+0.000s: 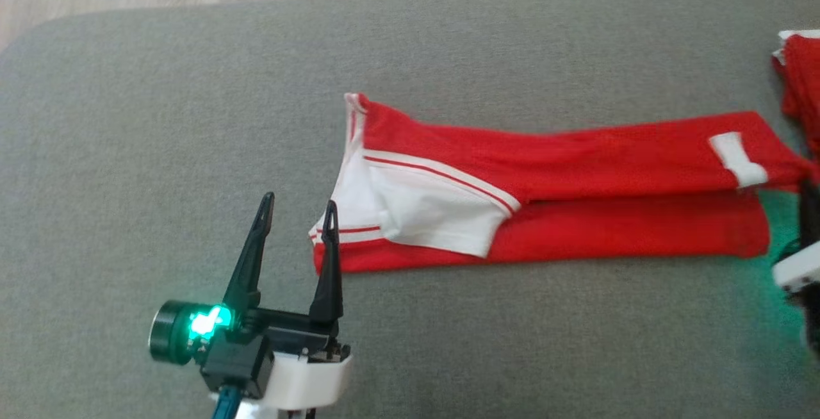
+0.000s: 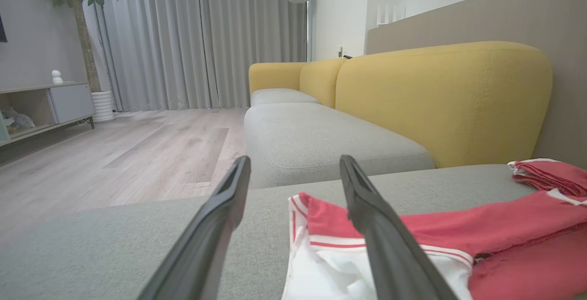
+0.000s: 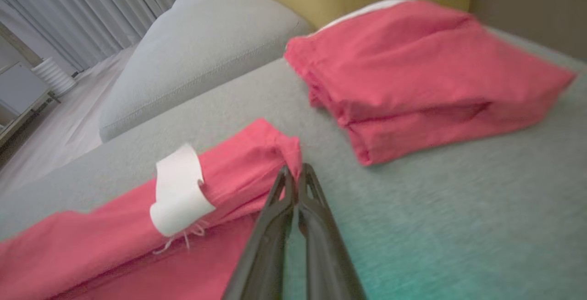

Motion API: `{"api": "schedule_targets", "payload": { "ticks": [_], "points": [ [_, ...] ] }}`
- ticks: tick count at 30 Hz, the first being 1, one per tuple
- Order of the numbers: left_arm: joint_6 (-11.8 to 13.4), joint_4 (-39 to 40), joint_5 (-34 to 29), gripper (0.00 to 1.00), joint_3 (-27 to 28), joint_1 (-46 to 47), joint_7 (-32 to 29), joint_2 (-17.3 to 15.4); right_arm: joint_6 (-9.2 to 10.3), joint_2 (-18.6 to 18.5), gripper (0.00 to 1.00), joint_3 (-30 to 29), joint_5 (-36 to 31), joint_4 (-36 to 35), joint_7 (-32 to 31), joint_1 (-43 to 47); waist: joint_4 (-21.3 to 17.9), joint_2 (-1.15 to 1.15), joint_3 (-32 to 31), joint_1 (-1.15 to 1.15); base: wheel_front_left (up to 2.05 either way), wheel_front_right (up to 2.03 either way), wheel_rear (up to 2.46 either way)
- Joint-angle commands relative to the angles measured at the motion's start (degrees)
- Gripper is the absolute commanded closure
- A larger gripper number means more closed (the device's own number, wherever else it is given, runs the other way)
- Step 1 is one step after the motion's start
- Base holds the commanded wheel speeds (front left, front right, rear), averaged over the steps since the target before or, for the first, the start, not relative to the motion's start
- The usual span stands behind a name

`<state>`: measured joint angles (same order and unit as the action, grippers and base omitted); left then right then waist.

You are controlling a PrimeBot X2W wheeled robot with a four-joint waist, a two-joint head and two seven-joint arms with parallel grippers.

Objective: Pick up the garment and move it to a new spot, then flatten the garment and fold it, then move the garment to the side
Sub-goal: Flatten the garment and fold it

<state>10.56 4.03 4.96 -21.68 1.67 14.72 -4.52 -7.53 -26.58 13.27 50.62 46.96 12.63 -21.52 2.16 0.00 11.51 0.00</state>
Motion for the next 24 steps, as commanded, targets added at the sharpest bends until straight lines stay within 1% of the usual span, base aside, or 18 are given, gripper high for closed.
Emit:
{"api": "schedule_targets", "payload": {
  "ticks": [1, 6, 10, 12, 13, 16, 19, 22, 24],
  "points": [
    [-0.31, 1.5, -0.76, 0.0, 2.51, -0.07, 0.28, 0.55, 0.04, -3.87, 1.0, 0.07, 0.74, -2.1, 0.96, 0.62, -0.83, 0.0, -0.45, 0.0, 0.0, 0.0, 0.0],
    [-1.31, 0.99, -1.07, 0.0, 3.02, -0.47, 0.28, 0.66, 0.04, -7.98, 1.0, -1.26, 3.29, -6.94, -0.03, 0.04, -1.89, 0.0, -1.02, 0.0, 0.0, 0.0, 0.0],
    [-1.84, 0.58, -1.21, 0.0, 3.2, -0.85, 0.28, 0.81, 0.04, -9.54, 1.0, -2.12, 5.58, -14.55, -2.28, 0.26, -2.11, 0.0, -1.9, 0.0, 0.0, 0.0, 0.0],
    [-2.15, 0.37, -1.27, 0.0, 3.15, -1.04, 0.28, 0.88, 0.04, -9.34, 1.0, -2.46, 6.38, -18.42, -3.83, 1.22, -1.89, 0.0, -2.31, 0.0, 0.0, 0.0, 0.0],
    [-2.15, 0.37, -1.27, 0.0, 3.15, -1.04, 0.28, 0.88, 0.04, -9.34, 1.0, -2.46, 6.38, -18.42, -3.83, 1.22, -1.89, 0.0, -2.31, 0.0, 0.0, 0.0, 0.0],
    [-2.66, 0.07, -1.38, 0.0, 2.95, -1.2, 0.28, 0.98, 0.04, -8.93, 1.0, -3.32, 5.38, -21.83, -6.05, 3.57, -1.18, 0.0, -2.71, 0.0, 0.0, 0.0, 0.0],
    [-3.12, -0.25, -1.19, 0.0, 2.74, -1.38, 0.28, 1.1, 0.04, -7.71, 1.0, -4.92, 4.03, -23.01, -7.81, 6.07, -0.48, 0.0, -2.95, 0.0, 0.0, 0.0, 0.0],
    [-5.12, -1.3, -0.47, 0.0, 1.38, -1.35, 0.28, 1.21, 0.04, -6.26, 1.0, -6.72, 2.6, -23.06, -9.28, 8.47, 0.05, 0.0, -3.07, 0.0, 0.0, 0.0, 0.0],
    [-7.15, -3.68, 0.42, 0.0, -0.14, -1.25, 0.28, 1.27, 0.04, -5.2, 1.0, -7.75, 1.77, -23.06, -10.11, 9.75, 0.15, 0.0, -3.25, 0.0, 0.0, 0.0, 0.0]
  ]
}}
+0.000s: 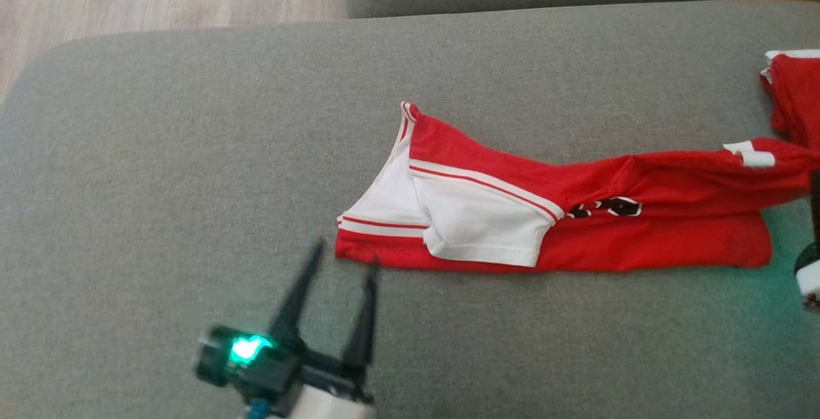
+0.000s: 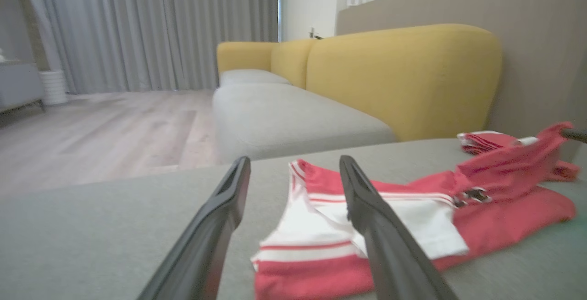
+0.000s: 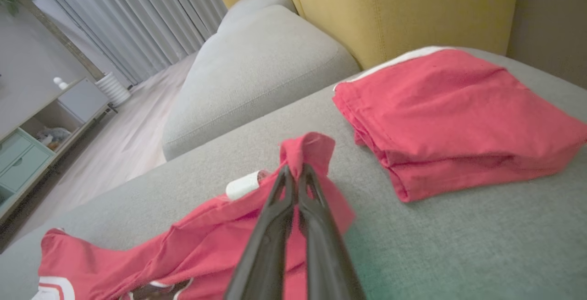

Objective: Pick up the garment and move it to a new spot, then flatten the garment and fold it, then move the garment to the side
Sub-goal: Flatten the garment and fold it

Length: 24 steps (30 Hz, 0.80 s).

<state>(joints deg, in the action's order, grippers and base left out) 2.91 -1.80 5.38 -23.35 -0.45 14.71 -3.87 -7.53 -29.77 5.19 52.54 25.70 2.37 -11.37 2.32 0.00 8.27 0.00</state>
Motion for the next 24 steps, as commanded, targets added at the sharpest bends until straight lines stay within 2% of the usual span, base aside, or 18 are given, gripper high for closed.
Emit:
{"api": "schedule_targets", "payload": {
  "ticks": [1, 6, 9, 19, 24],
  "points": [
    [-0.73, 0.09, 0.66, 0.0, 0.56, 0.99, 0.29, 0.65, 0.04, -1.5, 1.0, -0.11, -0.66, -1.8, -0.27, 0.15, -0.02, 0.0, -0.13, 0.0, 0.0, 0.0, 0.0],
    [-5.72, -8.94, 6.29, 0.0, -3.67, 4.53, -3.16, 0.89, 0.04, 0.89, 1.0, -1.92, -2.6, -2.84, -1.95, 1.86, -0.91, 0.0, -0.3, 0.0, 0.0, 0.0, 0.0],
    [-7.22, -14.32, 9.49, 0.0, -7.11, 9.73, -6.51, 0.96, 0.04, 2.31, 1.0, -2.89, -4.19, -4.39, -3.44, 2.18, -2.21, 0.0, 0.37, 0.0, 0.0, 0.0, 0.0],
    [-7.0, -25.39, 11.48, 0.0, -12.01, 20.92, -10.02, 0.98, 0.04, 4.44, 1.0, -5.37, -6.73, -8.15, -6.83, 2.15, -4.22, 0.0, 3.01, 0.0, 0.0, 0.0, 0.0],
    [-6.97, -29.07, 12.19, 0.0, -12.85, 24.06, -9.25, 0.99, 0.04, 5.17, 1.0, -6.38, -7.46, -9.55, -7.8, 2.19, -4.53, 0.0, 4.06, 0.0, 0.0, 0.0, 0.0]
  ]
}}
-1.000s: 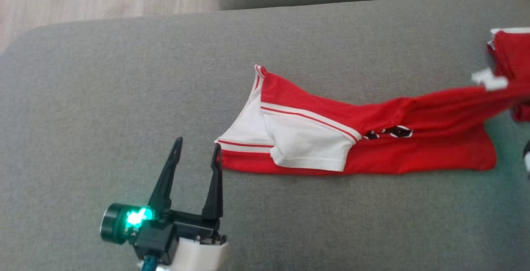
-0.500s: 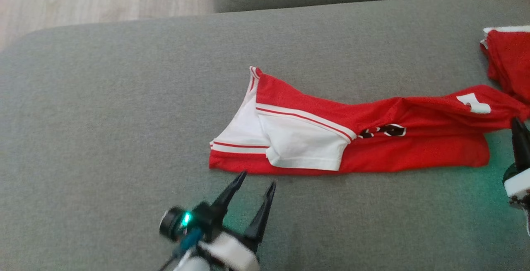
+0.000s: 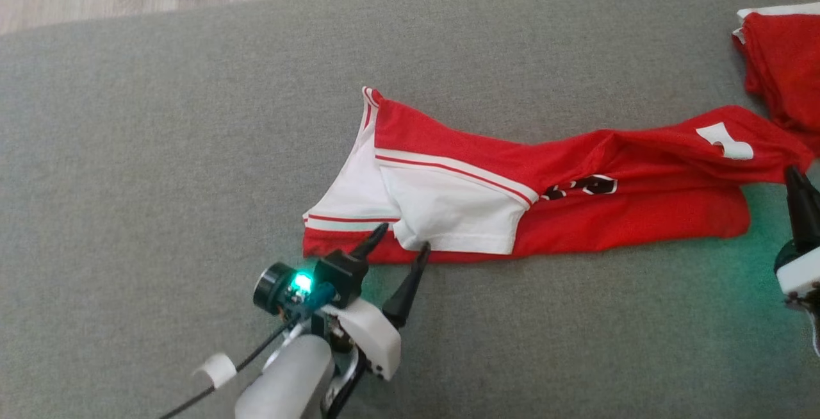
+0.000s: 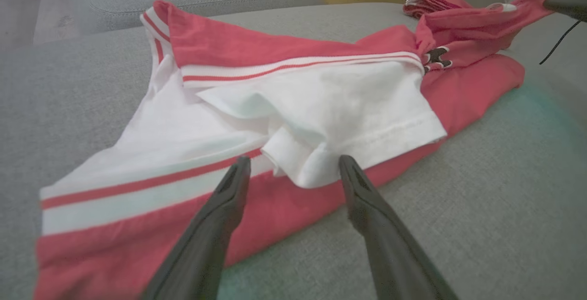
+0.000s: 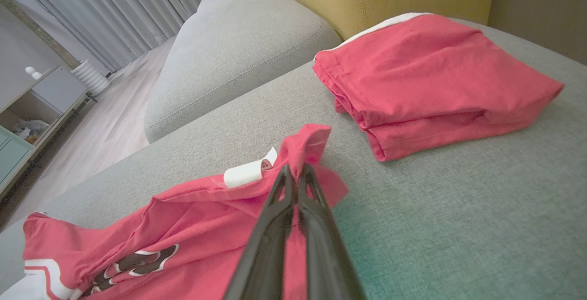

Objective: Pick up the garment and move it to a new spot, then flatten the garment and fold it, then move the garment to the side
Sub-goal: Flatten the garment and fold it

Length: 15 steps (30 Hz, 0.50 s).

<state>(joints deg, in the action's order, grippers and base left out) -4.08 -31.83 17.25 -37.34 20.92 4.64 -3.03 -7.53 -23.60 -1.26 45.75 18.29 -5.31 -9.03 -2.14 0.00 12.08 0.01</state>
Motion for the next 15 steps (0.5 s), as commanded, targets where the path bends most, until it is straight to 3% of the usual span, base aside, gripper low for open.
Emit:
{"api": "schedule_targets", "payload": {
  "ticks": [1, 3, 5, 6, 7, 9, 15],
  "points": [
    [0.08, 0.38, 0.46, 0.0, 0.95, 3.2, 1.08, 0.14, 0.04, -0.89, 1.0, -0.12, -0.78, -2.37, -0.3, -0.15, -0.08, 0.0, 0.43, -0.01, 0.0, 0.0, 0.0],
    [0.08, -0.97, 1.08, 0.0, 0.39, 4.45, 2.03, 0.14, 0.04, -0.64, 1.0, -0.65, -1.11, -2.99, -0.76, -0.13, -0.06, 0.0, 0.8, -0.01, 0.0, 0.0, 0.0],
    [-0.22, -1.9, 1.63, 0.32, -0.26, 5.17, 2.1, 0.14, 0.04, -0.5, 1.0, -0.98, -1.34, -3.36, -1.04, -0.13, -0.01, 0.0, 1.02, -0.01, 0.0, 0.0, 0.0],
    [-0.43, -2.29, 1.88, 0.64, -0.67, 5.49, 2.09, 0.14, 0.04, -0.44, 1.0, -1.14, -1.44, -3.53, -1.17, -0.13, 0.01, 0.0, 1.1, -0.01, 0.0, 0.0, 0.0],
    [-0.43, -2.29, 1.88, 0.64, -0.67, 5.49, 2.09, 0.14, 0.04, -0.44, 1.0, -1.14, -1.44, -3.53, -1.17, -0.13, 0.01, 0.0, 1.1, -0.01, 0.0, 0.0, 0.0],
    [-0.65, -2.76, 2.02, 1.0, -1.43, 6.14, 2.54, 0.14, 0.04, -0.34, 1.0, -1.45, -1.68, -3.81, -1.39, -0.12, 0.09, 0.0, 1.21, -0.01, 0.0, 0.0, 0.0],
    [-0.96, -1.85, 2.11, 1.0, -2.68, 7.8, 4.07, 0.15, 0.04, -0.11, 1.0, -2.23, -2.32, -4.47, -1.96, 0.02, 0.36, 0.0, 1.13, -0.01, 0.0, 0.0, 0.0]
  ]
}}
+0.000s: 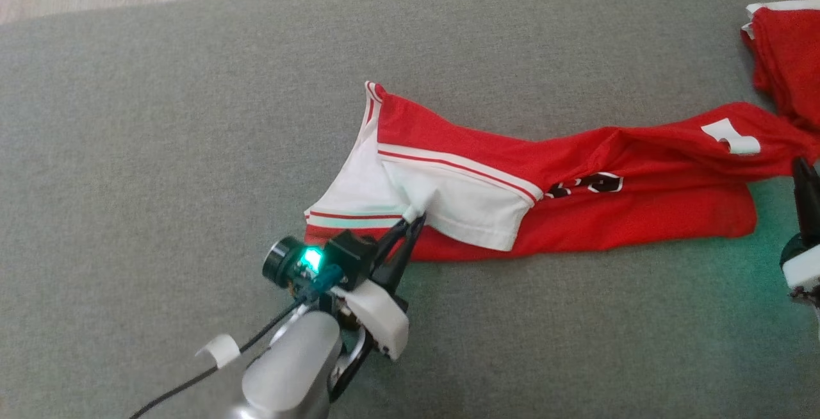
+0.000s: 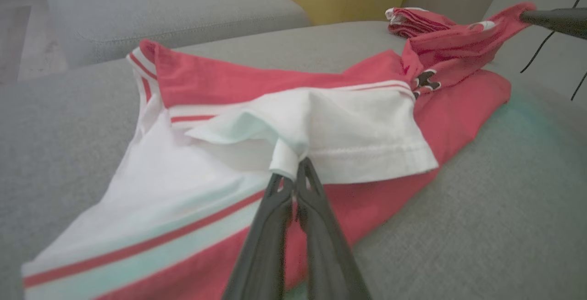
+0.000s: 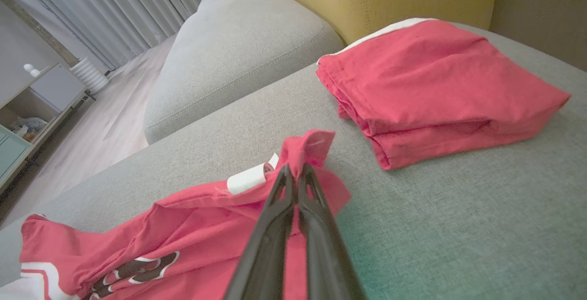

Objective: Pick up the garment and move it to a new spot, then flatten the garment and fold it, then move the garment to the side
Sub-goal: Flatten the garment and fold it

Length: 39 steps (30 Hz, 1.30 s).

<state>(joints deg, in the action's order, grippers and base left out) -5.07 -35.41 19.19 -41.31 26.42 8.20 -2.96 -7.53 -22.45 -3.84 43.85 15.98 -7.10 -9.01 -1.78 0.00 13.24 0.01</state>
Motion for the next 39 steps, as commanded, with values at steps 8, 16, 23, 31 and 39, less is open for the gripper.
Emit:
{"api": "schedule_targets", "payload": {
  "ticks": [8, 16, 23, 31, 39],
  "points": [
    [-1.06, 10.68, 5.47, 1.0, 6.19, 7.98, -2.18, -2.91, 0.04, -2.04, 1.0, -0.35, -0.45, -4.02, -0.79, -1.79, -0.21, 0.0, 0.7, -0.01, 0.0, 0.0, 0.0],
    [-0.7, 15.28, 11.63, 1.0, 15.76, 20.43, -8.03, -8.6, 0.04, -3.31, 1.0, 3.04, -0.46, -2.48, -2.42, -12.84, -2.3, 0.0, 5.0, -0.01, 0.0, 0.0, 0.0],
    [-0.55, 11.68, 11.88, 1.0, 17.67, 29.46, -9.92, -9.91, 0.04, -5.47, 1.0, 7.14, -0.8, 5.1, -2.86, -27.37, -1.38, 0.0, 10.17, -0.01, 0.0, 0.0, 0.0],
    [-1.62, 5.97, 13.03, 1.0, 16.35, 33.71, -6.58, -7.61, 0.04, -8.46, 1.0, 12.17, 0.58, 11.23, -0.11, -35.15, 1.13, 0.0, 13.11, -0.01, 0.0, 0.0, 0.0],
    [-2.12, 7.6, 14.81, 1.0, 14.43, 27.48, -4.52, -8.97, 0.04, -11.04, 1.0, 16.2, 4.37, 11.85, 2.43, -29.76, 1.49, 0.0, 12.3, -0.01, 0.0, 0.0, 0.0]
  ]
}}
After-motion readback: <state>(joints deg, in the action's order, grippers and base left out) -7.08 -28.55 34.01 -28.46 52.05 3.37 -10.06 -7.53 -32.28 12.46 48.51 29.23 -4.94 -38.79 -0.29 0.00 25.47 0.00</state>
